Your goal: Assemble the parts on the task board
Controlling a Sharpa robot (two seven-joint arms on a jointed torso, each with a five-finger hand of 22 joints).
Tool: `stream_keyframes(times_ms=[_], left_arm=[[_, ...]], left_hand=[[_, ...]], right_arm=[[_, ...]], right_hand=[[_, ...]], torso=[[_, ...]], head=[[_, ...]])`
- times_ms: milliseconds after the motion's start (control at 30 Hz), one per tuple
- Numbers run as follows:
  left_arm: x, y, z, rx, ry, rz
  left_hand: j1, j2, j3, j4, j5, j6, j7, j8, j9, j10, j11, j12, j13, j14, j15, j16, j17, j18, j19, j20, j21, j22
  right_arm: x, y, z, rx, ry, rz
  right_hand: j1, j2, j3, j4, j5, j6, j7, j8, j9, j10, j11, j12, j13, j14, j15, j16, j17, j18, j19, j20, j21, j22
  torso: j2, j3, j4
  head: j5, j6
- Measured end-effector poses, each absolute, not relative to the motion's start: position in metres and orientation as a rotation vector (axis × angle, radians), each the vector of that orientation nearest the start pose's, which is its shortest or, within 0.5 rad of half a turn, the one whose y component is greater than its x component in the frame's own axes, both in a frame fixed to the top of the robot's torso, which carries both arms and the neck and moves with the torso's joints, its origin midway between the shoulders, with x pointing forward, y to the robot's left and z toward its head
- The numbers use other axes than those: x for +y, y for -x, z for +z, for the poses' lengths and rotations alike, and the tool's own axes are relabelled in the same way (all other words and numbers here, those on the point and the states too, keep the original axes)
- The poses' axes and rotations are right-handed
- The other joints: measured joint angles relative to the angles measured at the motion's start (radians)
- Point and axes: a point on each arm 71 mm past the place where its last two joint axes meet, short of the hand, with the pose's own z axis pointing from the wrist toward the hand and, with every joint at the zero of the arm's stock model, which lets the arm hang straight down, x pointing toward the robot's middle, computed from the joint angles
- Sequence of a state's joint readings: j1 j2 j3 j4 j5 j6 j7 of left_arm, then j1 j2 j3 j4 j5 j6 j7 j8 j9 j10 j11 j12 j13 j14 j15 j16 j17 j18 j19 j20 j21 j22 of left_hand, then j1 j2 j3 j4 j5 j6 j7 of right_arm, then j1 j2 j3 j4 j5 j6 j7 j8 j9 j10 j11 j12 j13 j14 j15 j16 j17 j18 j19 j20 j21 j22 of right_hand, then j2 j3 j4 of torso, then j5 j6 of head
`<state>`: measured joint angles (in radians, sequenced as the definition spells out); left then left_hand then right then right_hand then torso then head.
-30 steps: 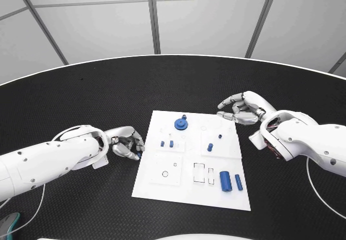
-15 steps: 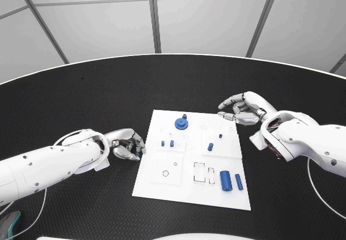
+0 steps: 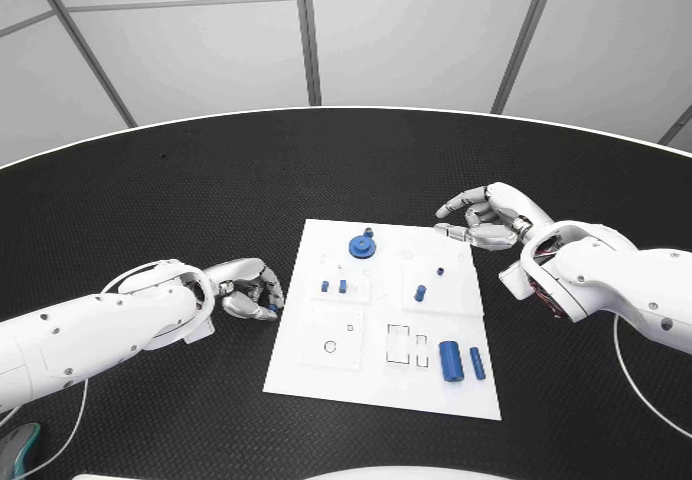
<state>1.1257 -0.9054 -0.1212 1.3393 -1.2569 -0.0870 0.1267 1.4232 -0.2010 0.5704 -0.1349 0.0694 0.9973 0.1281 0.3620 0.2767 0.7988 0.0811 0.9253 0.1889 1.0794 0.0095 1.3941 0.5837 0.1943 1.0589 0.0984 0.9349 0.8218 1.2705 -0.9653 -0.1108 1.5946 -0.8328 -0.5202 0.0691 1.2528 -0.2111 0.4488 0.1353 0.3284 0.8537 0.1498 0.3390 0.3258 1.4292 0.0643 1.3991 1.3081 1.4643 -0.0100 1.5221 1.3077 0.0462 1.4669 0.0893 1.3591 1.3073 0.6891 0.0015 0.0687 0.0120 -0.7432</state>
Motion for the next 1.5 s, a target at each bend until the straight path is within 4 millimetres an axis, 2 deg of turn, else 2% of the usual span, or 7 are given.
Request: stream_keyframes(times_ms=[133, 333, 567, 767, 1133, 1367, 1500], left_arm=[[0.284, -0.473, -0.268, 2.012, -0.04, -0.719], [0.287, -0.473, -0.266, 2.001, -0.024, -0.724], [0.29, -0.472, -0.266, 1.997, -0.017, -0.722], [0.291, -0.472, -0.266, 2.001, -0.015, -0.722], [0.296, -0.47, -0.266, 2.019, -0.009, -0.713], [0.296, -0.468, -0.266, 2.032, -0.013, -0.732], [0.296, -0.468, -0.265, 2.024, -0.013, -0.74]], left_hand=[[-0.016, -0.007, 0.002, -0.001, 0.0, -0.017, 0.005, -0.006, 0.0, -0.012, 0.005, -0.009, -0.003, 0.004, 0.004, 0.0, -0.003, 0.0, -0.007, 0.007, 0.0, 0.0], [-0.025, -0.016, 0.002, 0.0, 0.004, -0.043, 0.014, -0.024, 0.0, -0.054, 0.022, -0.054, -0.02, -0.06, 0.023, -0.028, -0.11, -0.008, -0.016, 0.016, 0.0, 0.0], [-0.026, -0.017, -0.003, -0.006, 0.004, -0.06, 0.016, -0.032, 0.0, -0.078, 0.031, -0.077, -0.033, -0.079, 0.032, -0.043, -0.152, -0.015, -0.023, 0.023, 0.0, 0.0], [-0.026, -0.017, -0.006, -0.003, 0.004, -0.06, 0.017, -0.034, 0.0, -0.083, 0.037, -0.083, -0.038, -0.079, 0.032, -0.044, -0.156, -0.015, -0.023, 0.023, 0.0, 0.0], [-0.027, -0.025, -0.016, -0.007, 0.004, -0.063, 0.013, -0.037, 0.002, -0.097, 0.03, -0.098, -0.05, -0.086, 0.039, -0.05, -0.162, -0.015, -0.028, 0.027, 0.0, -0.002], [-0.022, -0.029, -0.023, -0.014, 0.004, -0.069, 0.008, -0.037, 0.006, -0.123, 0.051, -0.101, -0.051, -0.1, 0.046, -0.054, -0.165, -0.016, -0.034, 0.034, 0.0, -0.002], [-0.022, -0.029, -0.053, -0.012, 0.004, -0.095, 0.009, -0.048, 0.003, -0.149, 0.053, -0.1, -0.051, -0.109, 0.055, -0.054, -0.167, -0.017, -0.043, 0.042, 0.0, -0.005]], right_arm=[[-0.25, -0.478, -0.163, 1.552, -0.43, 0.911], [-0.25, -0.478, -0.164, 1.553, -0.43, 0.912], [-0.25, -0.478, -0.164, 1.554, -0.431, 0.912], [-0.25, -0.478, -0.164, 1.555, -0.431, 0.912], [-0.25, -0.478, -0.165, 1.556, -0.432, 0.911], [-0.249, -0.479, -0.165, 1.557, -0.431, 0.911], [-0.249, -0.479, -0.165, 1.557, -0.431, 0.911]], right_hand=[[0.0, 0.0, 0.0, 0.0, 0.0, 0.0, 0.0, 0.0, 0.0, 0.0, 0.0, 0.0, 0.0, 0.0, 0.0, 0.0, 0.0, 0.0, 0.0, 0.0, 0.0, 0.0], [0.0, 0.0, 0.0, 0.0, 0.0, 0.0, 0.0, 0.0, 0.0, 0.0, 0.0, 0.0, 0.0, 0.0, 0.0, 0.0, 0.0, 0.0, 0.0, 0.0, 0.0, 0.0], [-0.004, 0.004, 0.003, 0.003, 0.0, 0.0, 0.0, 0.0, 0.0, 0.0, 0.0, 0.0, 0.0, 0.0, 0.0, 0.0, 0.0, 0.0, 0.0, 0.0, 0.0, 0.0], [-0.004, 0.004, 0.003, 0.003, 0.0, 0.0, 0.0, 0.0, 0.0, 0.0, 0.0, 0.0, 0.0, 0.0, 0.0, 0.0, 0.0, 0.0, 0.0, 0.0, 0.0, 0.0], [-0.004, 0.004, 0.003, 0.003, 0.0, 0.0, 0.0, 0.0, 0.0, 0.0, 0.0, 0.0, 0.0, 0.0, 0.0, 0.0, 0.0, 0.0, 0.0, 0.0, 0.0, 0.0], [-0.004, 0.004, 0.003, 0.003, 0.0, 0.0, 0.0, 0.0, 0.0, 0.0, 0.0, 0.0, 0.0, 0.0, 0.0, 0.0, 0.0, 0.0, 0.0, 0.0, 0.0, 0.0], [-0.004, 0.004, 0.003, 0.003, 0.0, 0.0, 0.0, 0.0, 0.0, 0.0, 0.0, 0.0, 0.0, 0.0, 0.0, 0.0, 0.0, 0.0, 0.0, 0.0, 0.0, 0.0]], torso=[[0.0, -0.0006, 0.0004], [0.0, -0.0014, 0.0011], [0.0, -0.0017, 0.0012], [0.0, -0.001, 0.001], [0.0, 0.0, 0.0005], [-0.001, 0.0, 0.0009], [-0.001, 0.0, 0.0006]], head=[[0.0, 0.0], [-0.001, 0.0], [0.002, -0.001], [0.002, -0.005], [0.004, -0.006], [0.003, -0.006], [0.004, -0.007]])
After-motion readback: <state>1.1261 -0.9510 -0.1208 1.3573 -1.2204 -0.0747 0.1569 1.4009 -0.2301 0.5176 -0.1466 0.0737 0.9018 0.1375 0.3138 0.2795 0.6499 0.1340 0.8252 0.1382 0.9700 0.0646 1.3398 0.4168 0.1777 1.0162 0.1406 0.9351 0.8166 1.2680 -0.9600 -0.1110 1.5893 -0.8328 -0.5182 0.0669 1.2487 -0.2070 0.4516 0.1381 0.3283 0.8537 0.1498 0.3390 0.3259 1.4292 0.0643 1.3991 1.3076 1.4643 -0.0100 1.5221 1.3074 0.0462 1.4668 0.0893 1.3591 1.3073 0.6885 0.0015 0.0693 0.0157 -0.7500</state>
